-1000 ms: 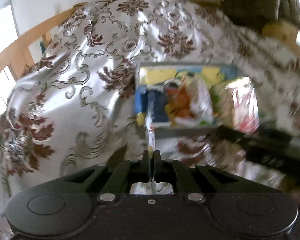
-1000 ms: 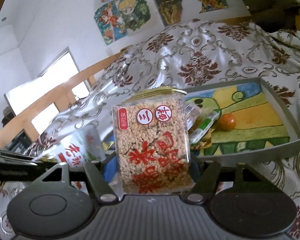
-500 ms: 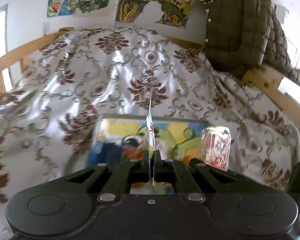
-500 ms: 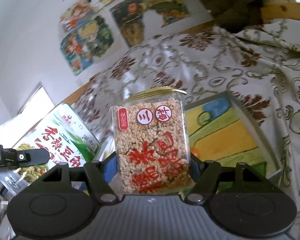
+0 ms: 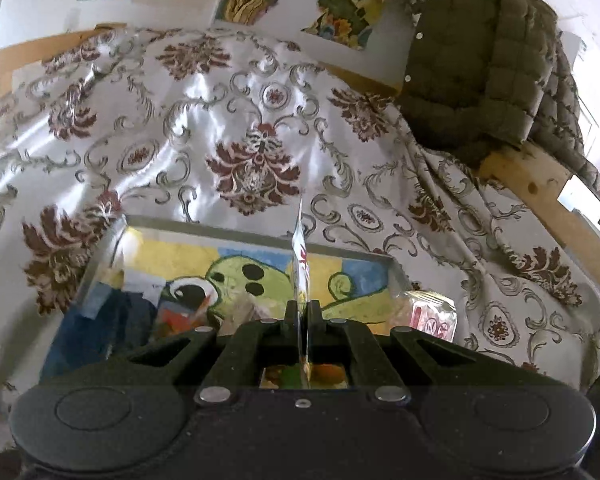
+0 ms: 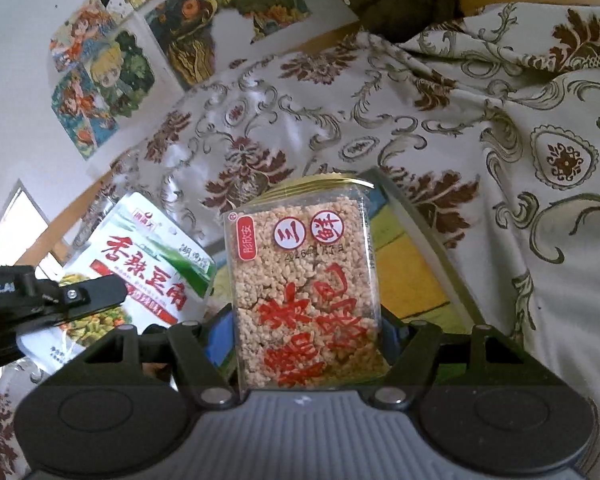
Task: Organize snacks
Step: 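Carry the bean-curd packet with left tool while right tool carries rice cake over tray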
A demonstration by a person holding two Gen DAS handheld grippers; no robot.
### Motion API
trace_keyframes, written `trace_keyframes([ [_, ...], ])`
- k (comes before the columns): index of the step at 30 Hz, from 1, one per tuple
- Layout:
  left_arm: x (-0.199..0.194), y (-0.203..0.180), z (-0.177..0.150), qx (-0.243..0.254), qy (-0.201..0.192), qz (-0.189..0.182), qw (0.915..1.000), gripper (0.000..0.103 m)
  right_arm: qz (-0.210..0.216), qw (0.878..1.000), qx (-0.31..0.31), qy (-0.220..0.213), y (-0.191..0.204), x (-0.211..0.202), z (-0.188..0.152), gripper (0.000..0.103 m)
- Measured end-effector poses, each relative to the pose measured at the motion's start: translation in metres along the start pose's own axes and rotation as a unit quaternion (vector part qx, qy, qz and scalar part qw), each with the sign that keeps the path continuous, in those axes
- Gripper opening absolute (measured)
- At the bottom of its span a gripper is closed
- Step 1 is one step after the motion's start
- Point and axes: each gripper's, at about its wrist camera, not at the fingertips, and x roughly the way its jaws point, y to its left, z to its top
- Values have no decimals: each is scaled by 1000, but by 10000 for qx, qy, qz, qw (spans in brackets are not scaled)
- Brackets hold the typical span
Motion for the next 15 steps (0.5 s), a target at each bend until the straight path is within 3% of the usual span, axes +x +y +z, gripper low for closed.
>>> trace_keyframes([
  [7,12,8,-11,15,152,322,9994,6,-60,9996,-175,224,8,8,-5,75],
  [12,13,7,-13,279,262,691,9969,20,-71,9993,-223,285,12,7,-7,76],
  [15,10,6,-12,416,249,923,9945,34,-102,9992,-269,286,13,5,-6,78],
])
